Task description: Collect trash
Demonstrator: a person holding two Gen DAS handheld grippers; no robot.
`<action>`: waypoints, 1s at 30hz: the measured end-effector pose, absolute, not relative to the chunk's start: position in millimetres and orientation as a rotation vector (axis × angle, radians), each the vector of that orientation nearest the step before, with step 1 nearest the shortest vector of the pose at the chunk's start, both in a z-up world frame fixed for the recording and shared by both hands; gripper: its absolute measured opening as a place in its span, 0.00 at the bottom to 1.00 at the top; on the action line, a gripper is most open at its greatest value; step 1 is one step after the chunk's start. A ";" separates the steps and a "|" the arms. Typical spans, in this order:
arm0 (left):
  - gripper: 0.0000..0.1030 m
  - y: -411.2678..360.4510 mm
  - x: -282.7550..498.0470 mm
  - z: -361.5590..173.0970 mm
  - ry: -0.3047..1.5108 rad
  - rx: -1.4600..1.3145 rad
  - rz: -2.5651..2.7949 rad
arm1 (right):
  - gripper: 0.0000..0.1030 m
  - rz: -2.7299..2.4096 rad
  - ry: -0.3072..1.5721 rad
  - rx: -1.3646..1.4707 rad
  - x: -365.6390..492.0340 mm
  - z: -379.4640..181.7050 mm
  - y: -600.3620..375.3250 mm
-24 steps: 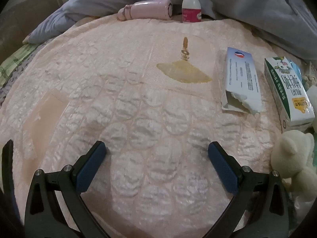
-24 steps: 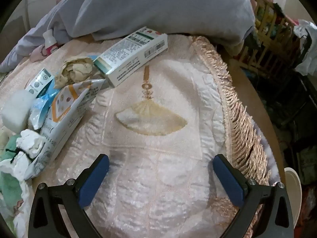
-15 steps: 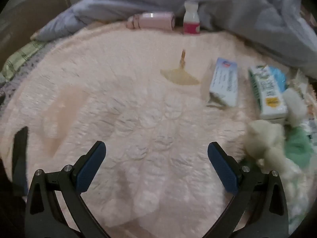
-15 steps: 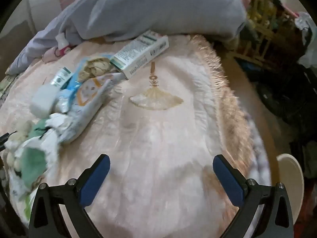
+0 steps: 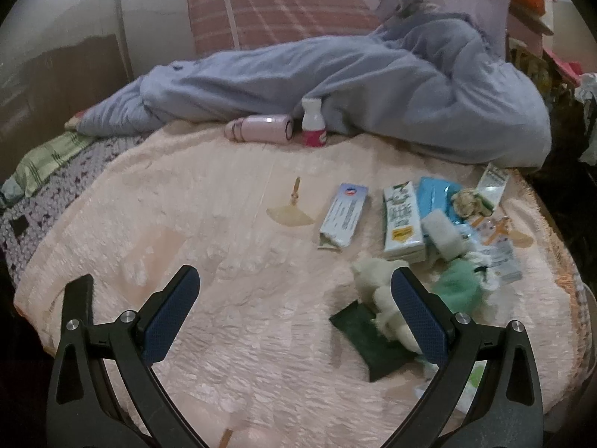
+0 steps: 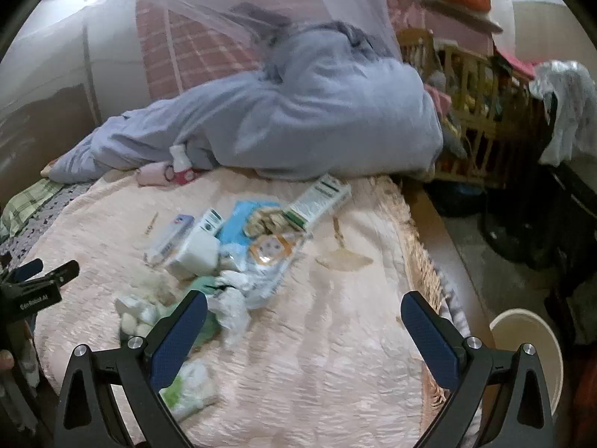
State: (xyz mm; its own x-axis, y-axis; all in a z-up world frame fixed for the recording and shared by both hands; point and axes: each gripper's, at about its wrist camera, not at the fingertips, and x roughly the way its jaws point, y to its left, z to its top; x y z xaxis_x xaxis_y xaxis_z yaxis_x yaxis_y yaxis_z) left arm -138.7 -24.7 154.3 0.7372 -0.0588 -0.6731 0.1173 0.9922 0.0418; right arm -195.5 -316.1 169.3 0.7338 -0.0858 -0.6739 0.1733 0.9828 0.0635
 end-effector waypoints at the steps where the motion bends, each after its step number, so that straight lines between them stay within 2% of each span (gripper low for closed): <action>1: 0.99 -25.8 -142.8 157.0 0.723 0.083 -0.101 | 1.00 -0.138 0.720 0.119 -197.1 175.1 -312.9; 7: 0.99 -39.5 -150.7 165.2 0.695 0.081 -0.101 | 1.00 -0.123 0.662 0.091 -206.0 182.0 -296.2; 30: 0.99 -50.9 -160.4 172.0 0.658 0.092 -0.082 | 1.00 -0.135 0.650 0.110 -210.1 191.3 -291.7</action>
State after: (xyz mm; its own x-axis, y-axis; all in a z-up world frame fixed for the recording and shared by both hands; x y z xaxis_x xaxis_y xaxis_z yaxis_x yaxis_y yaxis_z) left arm -160.4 -50.9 172.0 0.7885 -0.0466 -0.6133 0.1050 0.9927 0.0596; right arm -210.1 -291.7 191.3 0.7879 -0.0903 -0.6091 0.1594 0.9854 0.0601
